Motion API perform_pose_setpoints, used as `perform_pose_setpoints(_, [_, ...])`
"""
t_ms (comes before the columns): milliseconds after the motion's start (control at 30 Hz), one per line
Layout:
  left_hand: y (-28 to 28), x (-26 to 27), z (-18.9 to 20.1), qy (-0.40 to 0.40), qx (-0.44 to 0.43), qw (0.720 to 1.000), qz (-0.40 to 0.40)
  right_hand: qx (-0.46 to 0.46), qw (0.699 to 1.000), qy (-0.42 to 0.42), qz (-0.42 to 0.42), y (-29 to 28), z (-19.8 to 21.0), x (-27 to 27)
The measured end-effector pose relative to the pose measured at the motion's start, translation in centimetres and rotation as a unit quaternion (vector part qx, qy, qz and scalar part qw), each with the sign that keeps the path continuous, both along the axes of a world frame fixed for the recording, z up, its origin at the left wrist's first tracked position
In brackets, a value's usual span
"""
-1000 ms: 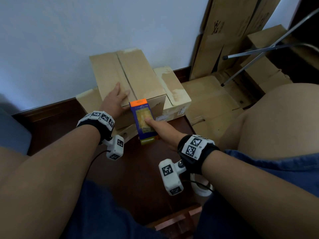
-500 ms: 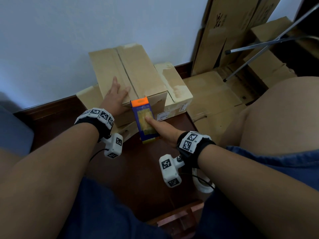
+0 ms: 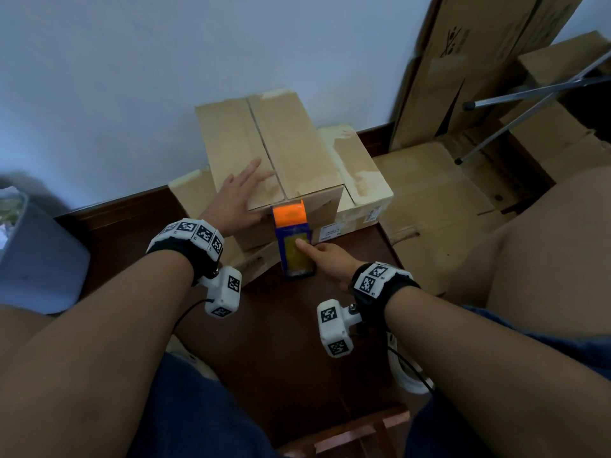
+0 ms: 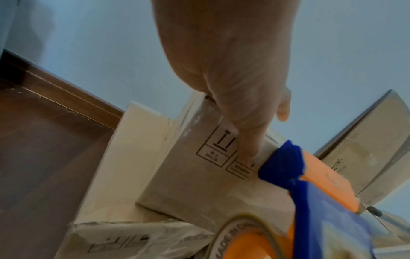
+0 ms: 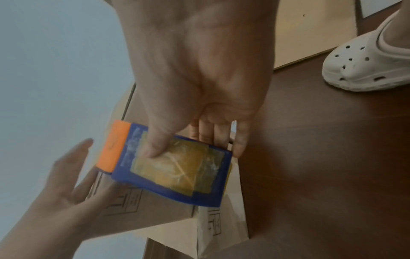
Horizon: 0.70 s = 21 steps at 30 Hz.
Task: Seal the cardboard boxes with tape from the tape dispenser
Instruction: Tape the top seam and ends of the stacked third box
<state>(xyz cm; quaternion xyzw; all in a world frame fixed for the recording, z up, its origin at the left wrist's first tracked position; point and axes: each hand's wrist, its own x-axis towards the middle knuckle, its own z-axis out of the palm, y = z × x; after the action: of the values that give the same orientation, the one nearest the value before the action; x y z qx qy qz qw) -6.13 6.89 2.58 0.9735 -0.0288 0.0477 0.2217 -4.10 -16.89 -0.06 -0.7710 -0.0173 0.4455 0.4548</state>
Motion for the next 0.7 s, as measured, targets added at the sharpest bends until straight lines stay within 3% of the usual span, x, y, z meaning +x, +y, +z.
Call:
perform_pose_setpoints(100, [-0.1, 0.3, -0.2, 0.053, 0.098, 0.994, -0.013, -0.012, 1.000, -0.006, 0.001, 0.2, -0.7, 0.8])
perform_pose_setpoints(367, [-0.2, 0.3, 0.0, 0.061, 0.114, 0.992, -0.009, 0.008, 0.997, 0.058, -0.040, 2.7, -0.7, 2.0])
perform_pose_setpoints(500, [-0.1, 0.3, 0.0, 0.058, 0.126, 0.990, -0.008, -0.038, 0.999, 0.016, 0.035, 3.7, -0.6, 2.5])
perform_pose_setpoints(567, [-0.1, 0.3, -0.1, 0.061, 0.123, 0.990, -0.006, -0.074, 0.996, -0.001, 0.058, 3.8, -3.4, 3.8])
perform_pose_setpoints(633, [-0.2, 0.3, 0.0, 0.064, 0.114, 0.991, -0.004, -0.079, 0.997, -0.002, 0.016, 3.6, -4.1, 4.6])
perform_pose_setpoints(700, [-0.4, 0.2, 0.3, 0.069, 0.102, 0.992, 0.002, -0.095, 0.995, -0.020, -0.038, 2.6, -0.5, 3.8])
